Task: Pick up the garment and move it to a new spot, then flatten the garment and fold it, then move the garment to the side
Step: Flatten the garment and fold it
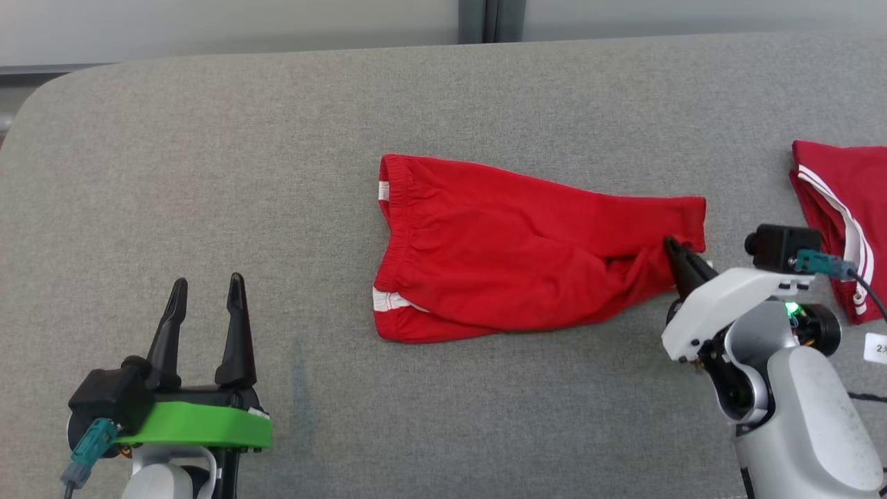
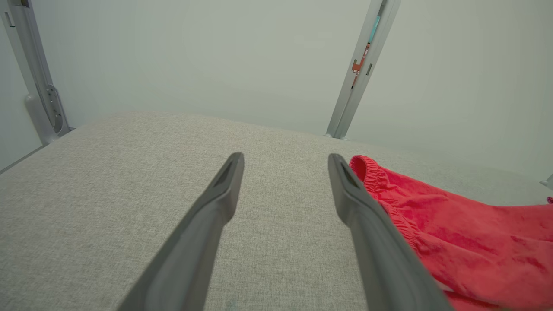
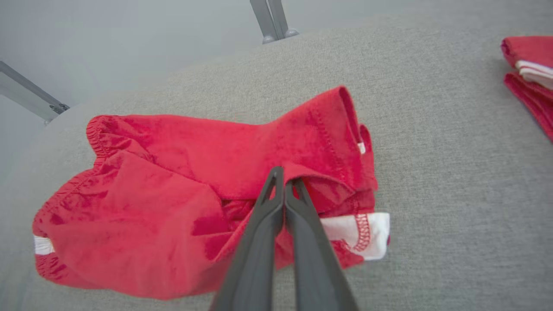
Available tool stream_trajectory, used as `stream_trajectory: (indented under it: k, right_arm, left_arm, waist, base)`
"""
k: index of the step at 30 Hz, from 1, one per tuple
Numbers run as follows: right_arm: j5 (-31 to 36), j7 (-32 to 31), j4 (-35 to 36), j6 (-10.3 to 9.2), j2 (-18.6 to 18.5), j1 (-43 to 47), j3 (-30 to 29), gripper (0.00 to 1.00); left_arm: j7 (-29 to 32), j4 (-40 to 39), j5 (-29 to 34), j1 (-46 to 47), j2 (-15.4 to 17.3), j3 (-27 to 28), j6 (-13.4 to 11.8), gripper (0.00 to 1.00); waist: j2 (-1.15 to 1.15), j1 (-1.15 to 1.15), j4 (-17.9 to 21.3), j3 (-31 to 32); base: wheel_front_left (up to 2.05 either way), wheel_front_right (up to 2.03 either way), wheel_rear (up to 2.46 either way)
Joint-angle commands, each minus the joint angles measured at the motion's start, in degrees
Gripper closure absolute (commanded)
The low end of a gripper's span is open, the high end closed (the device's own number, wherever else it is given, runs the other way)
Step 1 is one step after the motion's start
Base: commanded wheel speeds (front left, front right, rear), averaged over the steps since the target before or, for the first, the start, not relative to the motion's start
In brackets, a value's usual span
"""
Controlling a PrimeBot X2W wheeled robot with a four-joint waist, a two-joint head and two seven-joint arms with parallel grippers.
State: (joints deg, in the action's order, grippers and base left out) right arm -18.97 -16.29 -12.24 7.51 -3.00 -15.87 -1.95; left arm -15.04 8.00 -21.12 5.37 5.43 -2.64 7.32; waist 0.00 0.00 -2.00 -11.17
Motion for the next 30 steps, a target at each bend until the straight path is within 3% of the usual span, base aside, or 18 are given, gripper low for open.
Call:
stream_trajectory:
  k: [1,7,16,17,18,24,30]
  right_arm:
    - [0.65,0.98,0.36,-0.05,-0.7,-1.89,-0.01,1.0]
    - [-0.41,2.38,-3.27,-0.05,-2.3,-9.68,-0.05,1.0]
    - [-0.95,5.33,-15.64,-0.05,-4.41,-21.71,-3.33,1.0]
    - [-0.57,5.28,-17.63,-0.05,-4.39,-22.64,-4.01,0.08]
    - [-0.15,5.37,-18.77,-0.03,-4.45,-23.28,-4.24,0.0]
    - [-0.39,8.76,-21.38,-0.04,-4.95,-24.9,-4.57,0.0]
    - [-1.82,12.65,-16.39,-0.05,-6.88,-20.82,-2.91,0.0]
  left_arm:
    - [-0.16,-0.42,0.04,0.99,0.4,0.15,0.28,0.0]
    - [-0.16,-1.69,0.42,2.37,0.28,-0.3,0.28,0.0]
    - [-0.16,-2.28,-0.05,5.28,-0.12,-1.78,0.28,0.0]
    - [-0.16,-2.28,-0.08,5.53,-0.2,-1.97,0.27,0.0]
    - [-0.16,-2.27,-0.11,5.64,-0.25,-2.09,0.27,0.0]
    - [-0.16,-2.15,-0.01,5.75,-0.49,-1.62,0.27,0.0]
    - [-0.16,-1.99,0.38,3.94,-0.34,-0.42,0.27,0.0]
  waist:
    - [0.0,0.0,0.04,-0.72]
    - [0.0,0.0,-0.73,-3.3]
    - [0.0,0.0,-3.91,-7.6]
    - [0.0,0.0,-4.3,-7.89]
    - [0.0,0.0,-4.6,-8.05]
    - [0.0,0.0,-5.03,-7.66]
    - [0.0,0.0,-3.39,-5.25]
  base:
    - [0.0,0.0,0.0]
    - [0.0,0.0,0.0]
    - [0.0,0.0,0.0]
    - [0.0,0.0,0.0]
    - [0.0,0.0,0.0]
    - [0.0,0.0,0.0]
    - [0.0,0.0,0.0]
